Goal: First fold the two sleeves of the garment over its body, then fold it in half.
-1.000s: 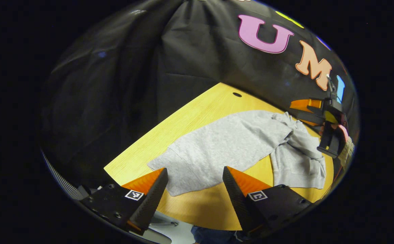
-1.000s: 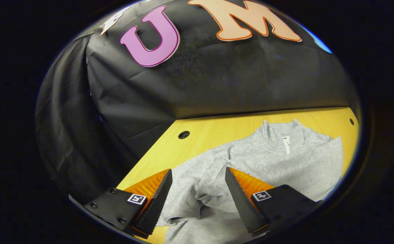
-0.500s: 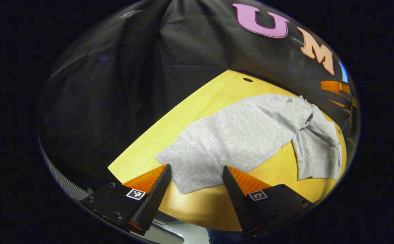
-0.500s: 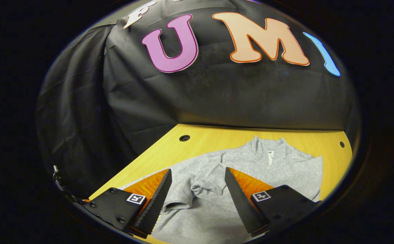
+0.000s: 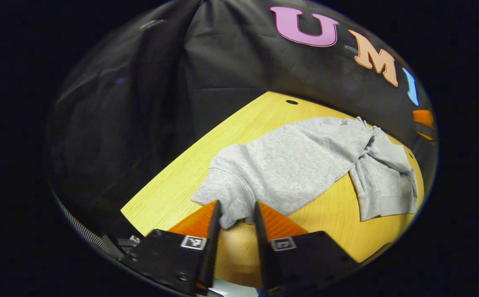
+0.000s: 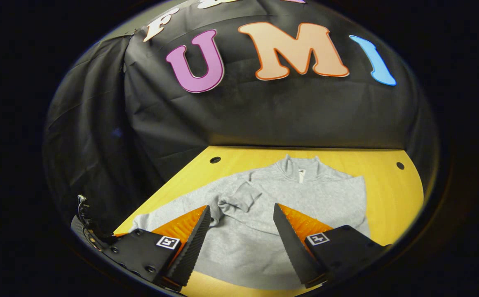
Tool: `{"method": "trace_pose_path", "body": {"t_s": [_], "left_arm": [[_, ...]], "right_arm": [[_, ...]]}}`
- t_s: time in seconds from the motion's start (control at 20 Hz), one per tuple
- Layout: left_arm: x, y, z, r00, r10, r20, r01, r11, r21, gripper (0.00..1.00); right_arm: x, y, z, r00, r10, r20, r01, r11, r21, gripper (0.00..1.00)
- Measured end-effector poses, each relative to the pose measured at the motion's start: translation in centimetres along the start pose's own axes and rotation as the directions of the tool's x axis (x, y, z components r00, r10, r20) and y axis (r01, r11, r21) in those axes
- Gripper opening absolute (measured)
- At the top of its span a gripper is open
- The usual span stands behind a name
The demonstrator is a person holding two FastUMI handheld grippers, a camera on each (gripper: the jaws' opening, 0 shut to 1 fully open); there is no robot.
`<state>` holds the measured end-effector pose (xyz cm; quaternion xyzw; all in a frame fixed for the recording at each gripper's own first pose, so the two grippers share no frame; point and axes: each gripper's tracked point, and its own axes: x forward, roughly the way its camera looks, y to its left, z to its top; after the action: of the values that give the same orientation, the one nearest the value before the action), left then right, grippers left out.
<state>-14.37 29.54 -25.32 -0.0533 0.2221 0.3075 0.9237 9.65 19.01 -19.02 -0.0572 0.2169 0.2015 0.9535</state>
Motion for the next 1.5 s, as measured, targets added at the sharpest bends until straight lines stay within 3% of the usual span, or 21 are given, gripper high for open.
{"method": "trace_pose_path", "body": {"t_s": [0.05,0.1,0.15,0.35,0.6,0.7,0.85,1.05,1.25,1.5], "left_arm": [[0.2,-0.3,0.2,1.0,0.002,-0.006,-0.002,1.0,0.007,0.22],[0.4,-0.4,0.2,1.0,0.011,-0.01,-0.011,1.0,0.021,0.18],[0.5,-0.5,0.2,1.0,0.024,-0.015,-0.023,0.999,0.041,0.07],[0.8,-1.1,0.6,0.998,0.052,-0.03,-0.05,0.995,0.084,0.02],[1.1,-4.3,1.8,0.998,-0.005,-0.068,0.006,1.0,0.017,0.0],[0.7,-6.8,3.8,0.998,-0.05,-0.047,0.051,0.999,0.007,0.0],[-0.8,-12.6,8.3,0.984,-0.178,0.021,0.177,0.983,0.037,0.0],[-3.3,-21.8,13.7,0.933,-0.348,0.089,0.334,0.932,0.14,0.0],[-6.1,-32.1,18.0,0.841,-0.521,0.143,0.492,0.848,0.197,0.0],[-10.2,-43.0,20.9,0.74,-0.654,0.16,0.606,0.75,0.265,0.0]], "right_arm": [[-0.9,-0.7,-0.2,1.0,-0.011,-0.002,0.011,1.0,0.006,0.95],[-1.9,-1.4,-0.4,1.0,-0.023,-0.004,0.023,1.0,0.013,0.95],[-2.7,-2.1,-0.8,0.999,-0.034,-0.007,0.034,0.999,0.022,0.95],[-6.0,-5.6,-1.4,0.995,-0.095,-0.004,0.095,0.994,0.046,0.94],[-9.1,-9.5,-1.5,0.986,-0.169,0.013,0.167,0.981,0.099,0.94],[-9.9,-10.8,-1.4,0.981,-0.192,0.018,0.189,0.976,0.112,0.94],[-10.9,-12.4,-1.5,0.977,-0.213,0.019,0.209,0.969,0.132,0.94],[-12.0,-14.1,-1.8,0.974,-0.225,0.017,0.219,0.961,0.172,0.95],[-13.1,-16.0,-1.8,0.969,-0.247,0.022,0.238,0.952,0.19,0.95],[-15.3,-18.6,-1.1,0.961,-0.275,0.033,0.265,0.948,0.176,0.95]]}}
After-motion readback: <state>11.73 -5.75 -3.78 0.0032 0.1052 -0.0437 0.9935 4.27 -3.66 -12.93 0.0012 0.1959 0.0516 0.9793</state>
